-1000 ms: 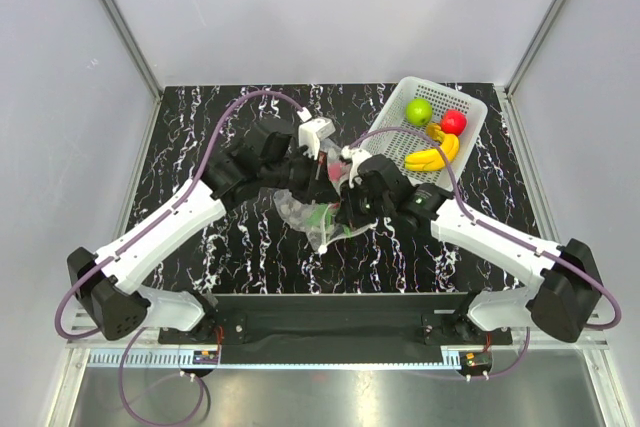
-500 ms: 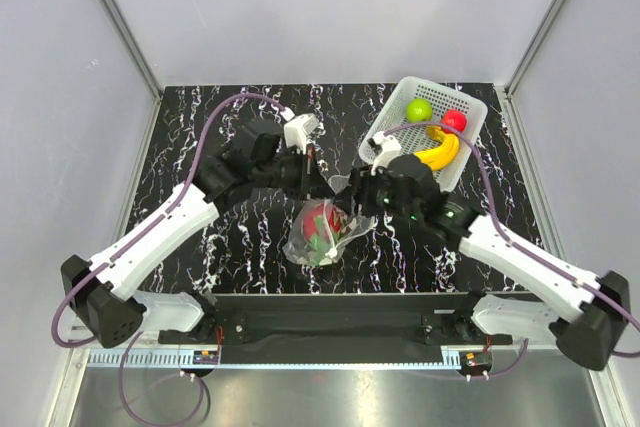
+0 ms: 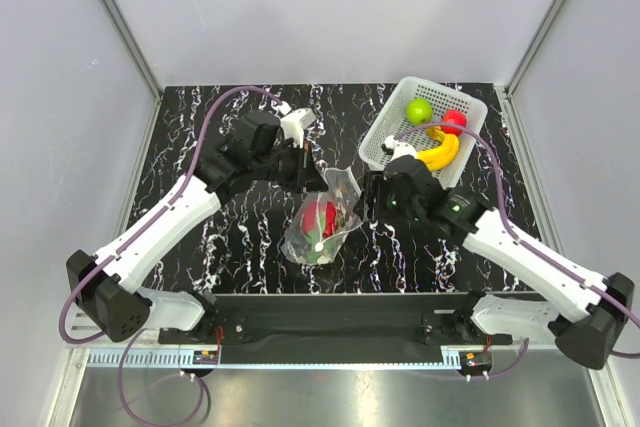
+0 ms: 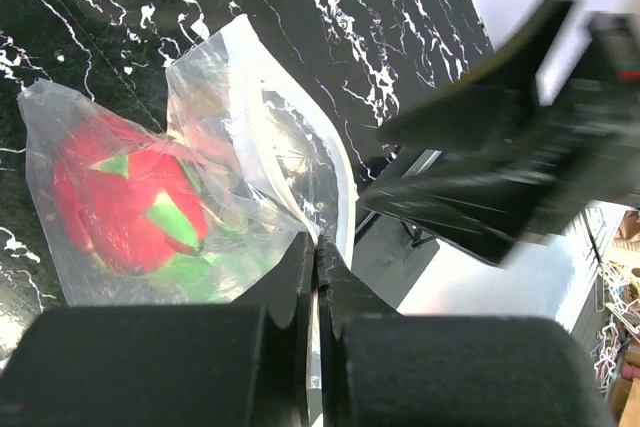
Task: Place the food in the zip-top bag and seal the zipper
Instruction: Adjust the zipper food storage bag at the center of the board.
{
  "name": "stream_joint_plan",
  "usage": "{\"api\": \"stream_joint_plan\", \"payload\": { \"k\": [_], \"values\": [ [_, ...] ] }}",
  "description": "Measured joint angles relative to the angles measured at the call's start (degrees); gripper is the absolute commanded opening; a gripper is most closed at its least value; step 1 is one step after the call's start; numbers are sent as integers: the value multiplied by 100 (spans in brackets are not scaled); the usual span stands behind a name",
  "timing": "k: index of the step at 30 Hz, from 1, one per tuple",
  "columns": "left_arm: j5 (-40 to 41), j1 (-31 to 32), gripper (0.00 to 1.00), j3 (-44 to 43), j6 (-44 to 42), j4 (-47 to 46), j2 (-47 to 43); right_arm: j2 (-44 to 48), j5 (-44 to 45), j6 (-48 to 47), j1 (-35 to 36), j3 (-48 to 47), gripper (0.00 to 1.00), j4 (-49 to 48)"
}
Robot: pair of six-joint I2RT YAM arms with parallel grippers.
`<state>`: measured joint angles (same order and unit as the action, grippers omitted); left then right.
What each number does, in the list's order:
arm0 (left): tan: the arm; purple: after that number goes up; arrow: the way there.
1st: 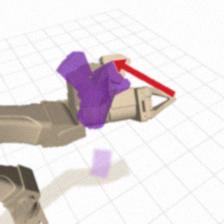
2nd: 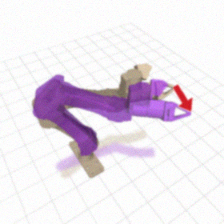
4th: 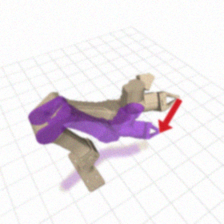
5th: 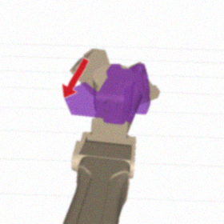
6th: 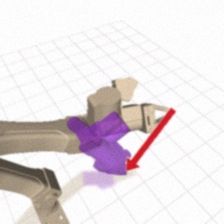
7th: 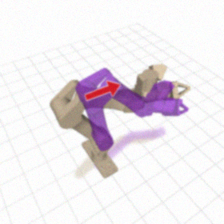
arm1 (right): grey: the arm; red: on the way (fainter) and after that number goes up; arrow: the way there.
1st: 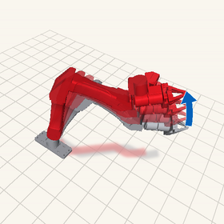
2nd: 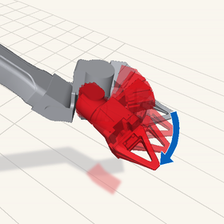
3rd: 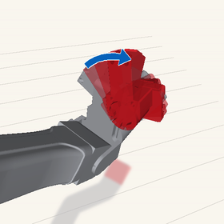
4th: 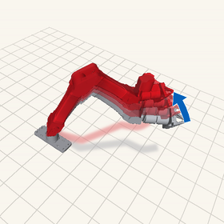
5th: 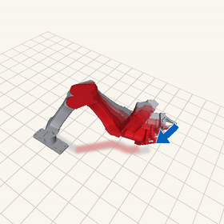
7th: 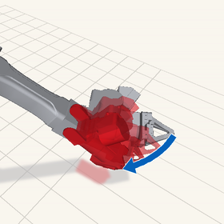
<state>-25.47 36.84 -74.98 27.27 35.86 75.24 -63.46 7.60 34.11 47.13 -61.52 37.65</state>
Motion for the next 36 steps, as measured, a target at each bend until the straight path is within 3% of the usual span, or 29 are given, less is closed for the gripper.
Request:
{"api": "stream_joint_plan", "payload": {
  "k": [6, 8, 10, 17, 23, 32, 36],
  "values": [
    [-2, 0, 0, 0, -111, 81, 0, -756, 328, 249, 0, -9, 51, 192],
    [0, 0, 0, -13, -186, 138, -2, -1043, 428, 291, 0, -105, 21, 243],
    [4, 0, 0, -35, -267, 212, -2, -1351, 516, 334, 0, -273, 0, 275],
    [610, -9, 0, -387, -575, 702, 2, -1652, 518, 341, 0, -1241, 0, 570],
    [2076, -50, 0, -953, -846, 1255, 31, -1652, 382, 164, 0, -2389, 0, 772],
    [3185, -205, 0, -925, -951, 1473, 26, -1965, 240, -61, -7, -2105, 0, 669],
    [3410, -295, 0, -1447, -979, 1786, 267, -2068, 168, -173, -105, -2151, 0, 579]
  ]
}}
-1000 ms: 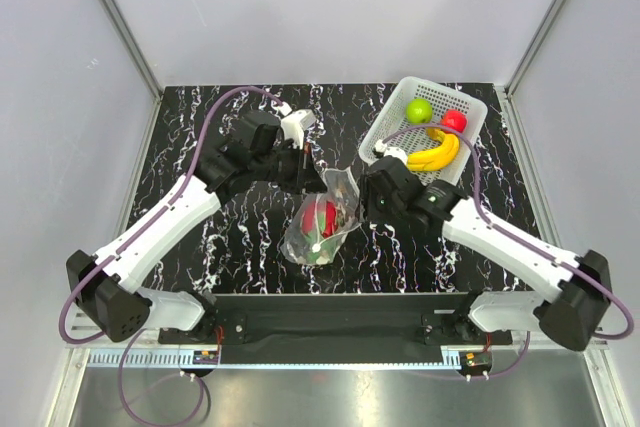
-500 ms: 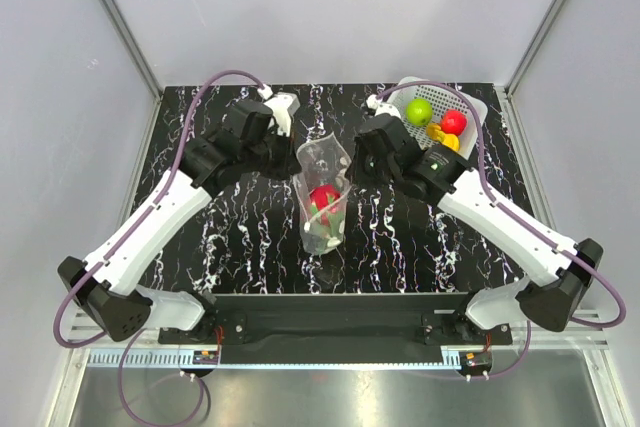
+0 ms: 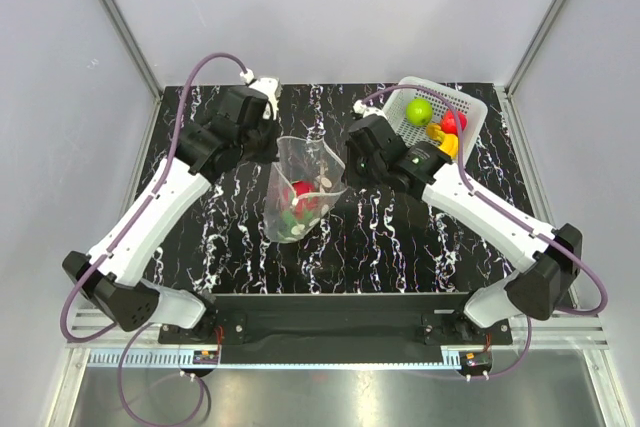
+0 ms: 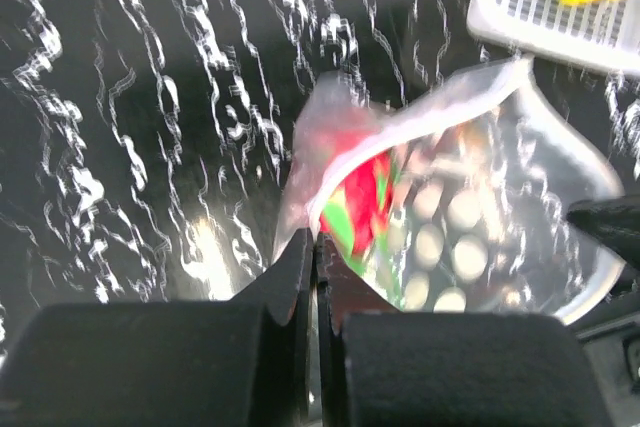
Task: Place the food in the zip-top bag and seal the zipper
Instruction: Adjust the zipper food storage bag at the center of the board, then pick up the fake fruit from the bin.
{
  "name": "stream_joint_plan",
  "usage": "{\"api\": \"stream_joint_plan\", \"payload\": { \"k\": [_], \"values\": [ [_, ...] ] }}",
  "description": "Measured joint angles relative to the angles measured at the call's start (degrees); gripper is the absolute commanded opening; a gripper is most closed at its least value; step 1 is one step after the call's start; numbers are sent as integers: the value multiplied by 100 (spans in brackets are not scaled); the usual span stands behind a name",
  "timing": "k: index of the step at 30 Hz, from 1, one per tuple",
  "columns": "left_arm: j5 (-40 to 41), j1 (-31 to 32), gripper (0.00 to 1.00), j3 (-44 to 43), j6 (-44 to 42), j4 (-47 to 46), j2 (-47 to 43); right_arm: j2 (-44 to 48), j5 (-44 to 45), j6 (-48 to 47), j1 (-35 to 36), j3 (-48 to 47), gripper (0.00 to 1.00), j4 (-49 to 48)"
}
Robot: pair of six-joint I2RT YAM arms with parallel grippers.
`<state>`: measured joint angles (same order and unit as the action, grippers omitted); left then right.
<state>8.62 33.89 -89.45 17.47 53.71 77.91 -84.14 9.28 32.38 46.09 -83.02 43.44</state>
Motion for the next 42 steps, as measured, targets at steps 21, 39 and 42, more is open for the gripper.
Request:
{"api": "stream_joint_plan", "payload": {
  "k": [21, 39, 42],
  "values": [
    [-168, 39, 0, 1161, -286, -1182, -186, 1351, -28, -450, -1207, 1290, 73, -896],
    [-105, 42, 0, 1281, -354, -1353, -273, -1888, -136, -1108, -3528, -1062, 100, -1108],
    [-111, 52, 0, 1298, -354, -1355, -273, -2675, 11, -1163, -3541, -1690, 100, -1119]
  ]
}}
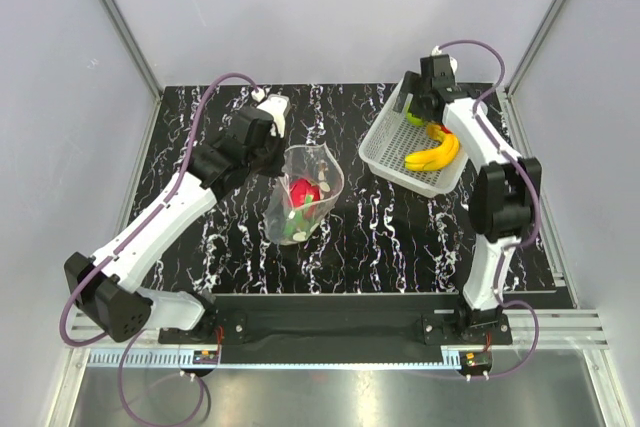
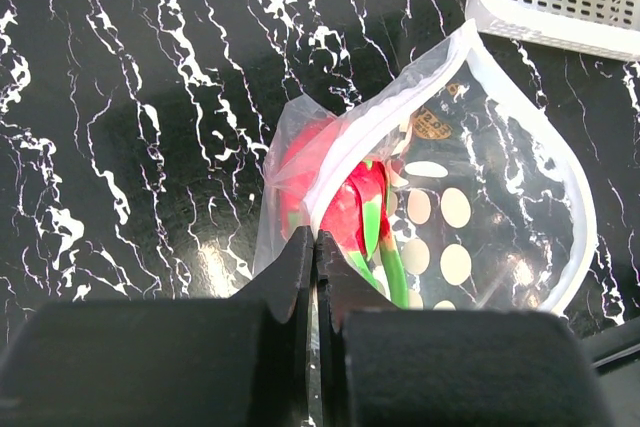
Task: Place the food in the zip-top bag and seal the zipper
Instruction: Pick up the fake fruit from the bin.
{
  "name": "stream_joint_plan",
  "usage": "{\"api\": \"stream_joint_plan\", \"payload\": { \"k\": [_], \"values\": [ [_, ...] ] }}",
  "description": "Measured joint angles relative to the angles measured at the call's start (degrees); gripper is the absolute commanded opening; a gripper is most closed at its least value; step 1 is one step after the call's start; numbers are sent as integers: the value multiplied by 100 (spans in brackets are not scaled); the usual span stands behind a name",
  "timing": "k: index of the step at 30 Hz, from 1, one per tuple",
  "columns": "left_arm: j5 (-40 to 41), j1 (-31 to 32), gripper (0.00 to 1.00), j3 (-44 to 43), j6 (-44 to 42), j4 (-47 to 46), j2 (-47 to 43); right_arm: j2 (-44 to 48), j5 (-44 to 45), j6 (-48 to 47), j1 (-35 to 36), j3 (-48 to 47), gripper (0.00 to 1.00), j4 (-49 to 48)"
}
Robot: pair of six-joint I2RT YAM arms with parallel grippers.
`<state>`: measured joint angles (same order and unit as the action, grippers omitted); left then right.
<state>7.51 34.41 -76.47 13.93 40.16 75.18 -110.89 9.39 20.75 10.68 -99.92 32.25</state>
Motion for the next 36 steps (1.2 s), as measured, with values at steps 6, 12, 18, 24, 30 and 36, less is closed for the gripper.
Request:
{"api": "stream_joint_plan", "payload": {
  "k": [6, 12, 18, 24, 30, 36],
  "values": [
    [-61, 31, 0, 0, 2, 20, 2, -1034, 275, -87, -105, -828, 100, -74],
    [-155, 52, 0, 0, 2, 35, 2, -1602, 348, -153, -341, -1220, 100, -249],
    [-232, 57, 0, 0, 2, 46, 2, -2028, 249, -151, -557, -1458, 100, -485],
    [-280, 57, 0, 0, 2, 50, 13, -2629, -4, -149, -597, -1998, 98, -614],
    [-280, 57, 0, 0, 2, 74, 46, -2846, -162, -140, -597, -2133, 66, -828],
    [-278, 57, 0, 0, 2, 90, 79, -2728, -170, -131, -597, -1845, 63, -1084]
  ]
}}
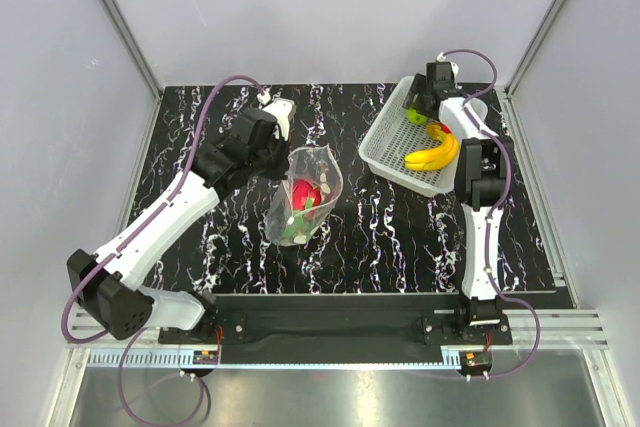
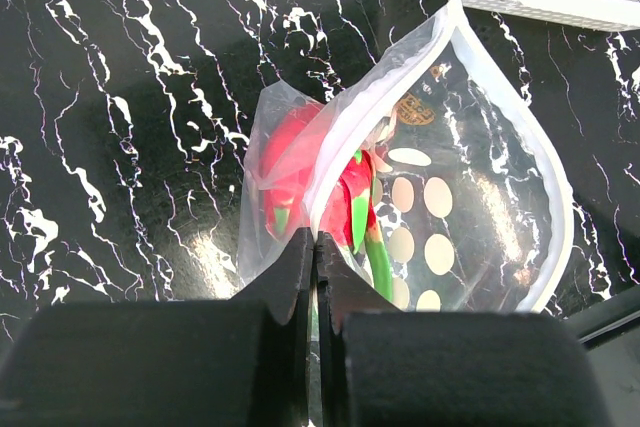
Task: Place the food in the zip-top bag and seal the zipper
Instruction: Pick up the fake fruit from the bin.
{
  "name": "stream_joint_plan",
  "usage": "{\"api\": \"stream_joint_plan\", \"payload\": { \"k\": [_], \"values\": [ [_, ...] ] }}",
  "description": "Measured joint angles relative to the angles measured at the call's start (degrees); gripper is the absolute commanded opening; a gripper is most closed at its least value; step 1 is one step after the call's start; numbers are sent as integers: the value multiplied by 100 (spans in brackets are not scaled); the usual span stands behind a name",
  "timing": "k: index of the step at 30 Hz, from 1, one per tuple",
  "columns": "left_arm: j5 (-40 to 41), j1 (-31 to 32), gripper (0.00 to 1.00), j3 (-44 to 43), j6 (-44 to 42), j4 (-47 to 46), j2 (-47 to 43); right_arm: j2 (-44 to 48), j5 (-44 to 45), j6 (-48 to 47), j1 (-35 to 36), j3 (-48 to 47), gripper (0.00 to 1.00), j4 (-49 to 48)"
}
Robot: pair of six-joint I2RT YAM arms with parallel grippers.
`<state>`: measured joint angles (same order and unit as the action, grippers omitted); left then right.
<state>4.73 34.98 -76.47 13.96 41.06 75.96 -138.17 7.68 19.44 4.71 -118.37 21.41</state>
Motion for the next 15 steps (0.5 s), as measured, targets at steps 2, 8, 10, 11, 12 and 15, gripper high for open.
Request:
{"api": "stream_joint_plan", "payload": {
  "k": [2, 8, 10, 11, 12, 15],
  "values": [
    [0, 0, 0, 0, 0, 0, 4, 157, -39, -2, 0, 190, 60, -7],
    [2, 0, 0, 0, -4, 0, 7, 1237, -400, 4, 0, 1141, 57, -68],
    [4, 0, 0, 0, -7, 0, 7, 1836, -531, 17, 2, 1582, 53, -129],
    [7, 0, 0, 0, -7, 0, 7, 2162, -610, 31, 2, 1792, 51, -131],
    [7, 0, 0, 0, -13, 0, 7, 2472, -713, 46, 2, 1974, 50, -162],
    [7, 0, 0, 0, -24, 0, 7, 3429, -1082, 125, 7, 2649, 47, -341]
  ]
}}
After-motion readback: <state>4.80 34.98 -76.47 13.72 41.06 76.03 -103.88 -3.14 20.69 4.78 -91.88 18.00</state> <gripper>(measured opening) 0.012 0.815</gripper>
